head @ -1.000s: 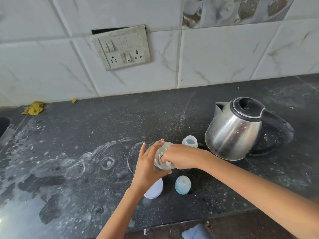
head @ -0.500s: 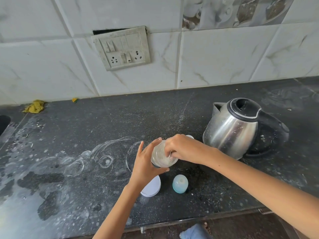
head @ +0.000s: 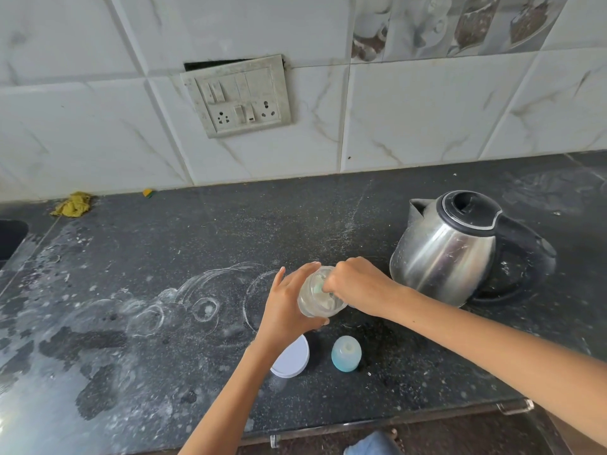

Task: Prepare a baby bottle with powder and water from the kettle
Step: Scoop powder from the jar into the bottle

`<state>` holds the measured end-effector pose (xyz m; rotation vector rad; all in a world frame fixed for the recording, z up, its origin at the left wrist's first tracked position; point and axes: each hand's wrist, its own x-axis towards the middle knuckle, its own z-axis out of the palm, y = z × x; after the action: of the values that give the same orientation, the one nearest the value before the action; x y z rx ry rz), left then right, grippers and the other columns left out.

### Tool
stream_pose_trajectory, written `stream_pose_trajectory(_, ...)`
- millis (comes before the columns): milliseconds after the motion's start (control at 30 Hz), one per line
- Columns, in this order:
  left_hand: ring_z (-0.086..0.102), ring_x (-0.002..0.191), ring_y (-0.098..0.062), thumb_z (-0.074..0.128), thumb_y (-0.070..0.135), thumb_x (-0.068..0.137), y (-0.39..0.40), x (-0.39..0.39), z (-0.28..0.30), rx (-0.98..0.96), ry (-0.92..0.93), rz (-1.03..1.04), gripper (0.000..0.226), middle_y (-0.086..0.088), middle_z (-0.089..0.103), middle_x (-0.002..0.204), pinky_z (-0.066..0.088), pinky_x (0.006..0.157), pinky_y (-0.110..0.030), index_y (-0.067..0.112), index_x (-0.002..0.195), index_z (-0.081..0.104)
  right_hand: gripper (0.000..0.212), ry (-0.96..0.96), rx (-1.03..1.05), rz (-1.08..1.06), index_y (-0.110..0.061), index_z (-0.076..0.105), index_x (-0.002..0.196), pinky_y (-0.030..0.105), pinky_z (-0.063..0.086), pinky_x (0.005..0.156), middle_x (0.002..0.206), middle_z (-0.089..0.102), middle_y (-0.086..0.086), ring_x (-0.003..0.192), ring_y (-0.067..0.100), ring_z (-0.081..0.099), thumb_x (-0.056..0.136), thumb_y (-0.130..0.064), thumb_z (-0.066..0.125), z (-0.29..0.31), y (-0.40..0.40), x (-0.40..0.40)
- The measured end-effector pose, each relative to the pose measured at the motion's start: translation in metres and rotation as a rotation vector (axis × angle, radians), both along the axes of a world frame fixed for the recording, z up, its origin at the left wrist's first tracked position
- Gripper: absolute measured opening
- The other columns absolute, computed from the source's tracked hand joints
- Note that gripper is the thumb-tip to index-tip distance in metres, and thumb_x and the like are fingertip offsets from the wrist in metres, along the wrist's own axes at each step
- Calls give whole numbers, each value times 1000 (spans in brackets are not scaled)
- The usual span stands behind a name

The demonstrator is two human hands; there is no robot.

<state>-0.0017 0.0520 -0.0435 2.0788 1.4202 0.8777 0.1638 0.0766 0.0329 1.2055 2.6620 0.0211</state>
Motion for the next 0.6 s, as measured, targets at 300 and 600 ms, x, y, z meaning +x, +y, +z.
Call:
stream_pose_trajectory(300, 46, 127, -3, 87, 35, 51, 3, 0, -4, 13, 23, -8, 94, 17, 51, 137, 13, 120, -40, 28, 135, 44, 29, 260, -263, -92, -10, 79, 94, 29, 49, 74, 92, 77, 6, 83, 21, 67, 82, 4, 57, -1, -3, 4)
stream_pose_trajectory(600, 50, 124, -6, 88, 36, 51, 3, -6, -4, -24, -72, 63, 95, 13, 55, 134, 11, 119, -36, 28, 135, 45, 13, 767, -389, -360, -13, 81, 88, 12, 53, 76, 83, 78, -1, 77, 5, 72, 75, -9, 81, 15, -1, 25)
